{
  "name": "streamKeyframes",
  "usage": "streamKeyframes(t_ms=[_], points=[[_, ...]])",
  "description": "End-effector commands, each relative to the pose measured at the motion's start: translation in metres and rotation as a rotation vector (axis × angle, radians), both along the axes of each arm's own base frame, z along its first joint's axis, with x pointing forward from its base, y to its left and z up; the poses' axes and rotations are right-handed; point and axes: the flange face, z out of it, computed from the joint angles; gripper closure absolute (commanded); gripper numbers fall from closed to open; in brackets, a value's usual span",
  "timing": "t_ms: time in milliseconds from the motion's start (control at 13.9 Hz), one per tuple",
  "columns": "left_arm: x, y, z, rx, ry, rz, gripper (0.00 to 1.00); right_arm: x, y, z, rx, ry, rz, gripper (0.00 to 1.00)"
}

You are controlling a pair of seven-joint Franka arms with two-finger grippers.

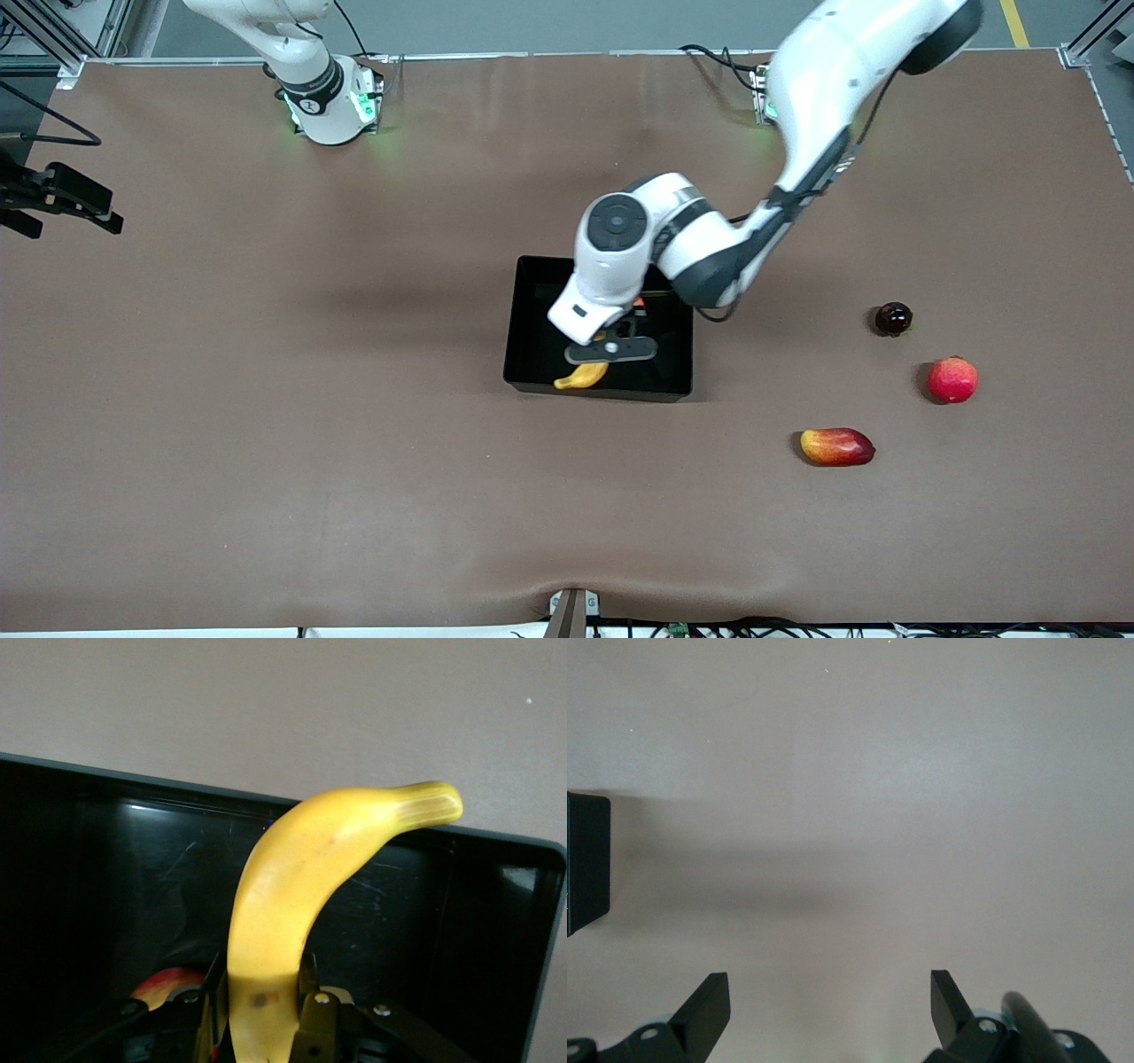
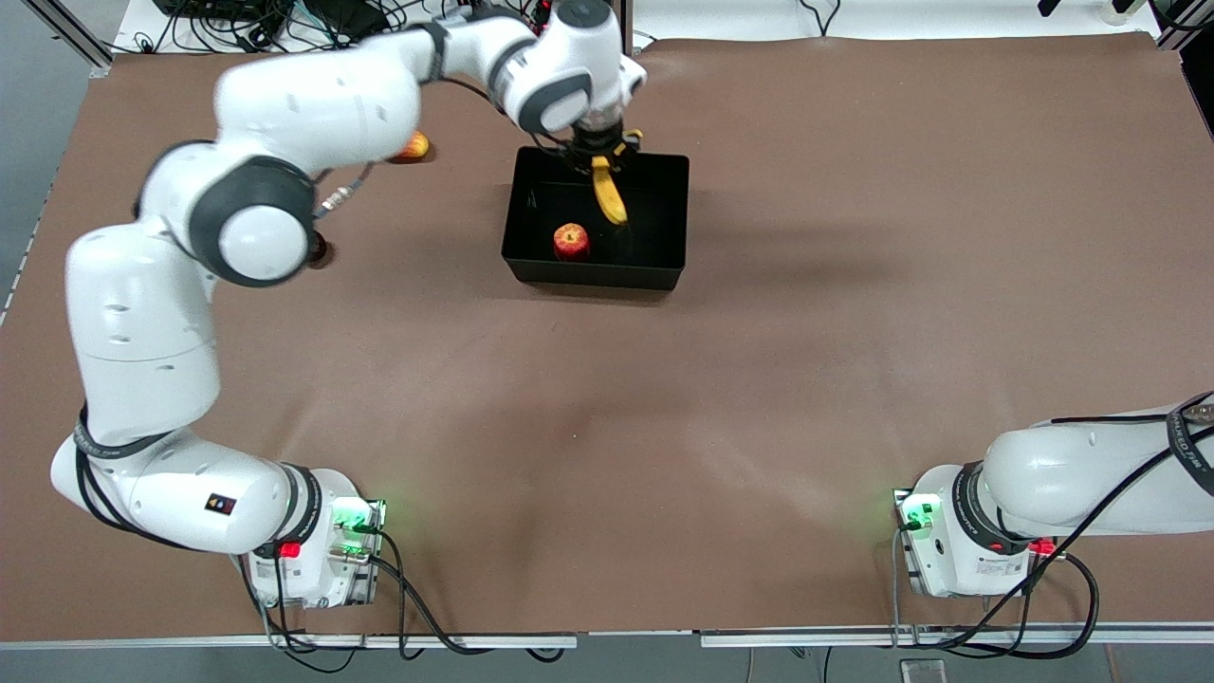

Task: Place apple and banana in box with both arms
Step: 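Carry the banana over the box and open the left gripper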

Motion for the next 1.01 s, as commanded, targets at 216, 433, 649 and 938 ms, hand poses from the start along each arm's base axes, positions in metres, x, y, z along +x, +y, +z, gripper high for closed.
streamKeyframes(t_ms=[216,433,649,938], points=[[0.000,-0.013,-0.057,-0.013,0.010,0.002,1.00,-0.008,-0.005,0.005,-0.019,0.003,0.004,0.00],[0.000,-0.011,-0.060,-0.002,0.007,-0.001,0.15,-0.008,-0.004,0.005,-0.018,0.002,0.004,0.00],[0.034,0.034,0.004,0.047,-0.020,0.067,0.00,-0.008,-0.006,0.005,-0.018,0.003,0.000,0.00],[0.067,0.122,0.128,0.114,-0.053,0.154,0.00,-0.008,-0.008,0.005,-0.015,0.002,-0.005,0.00]])
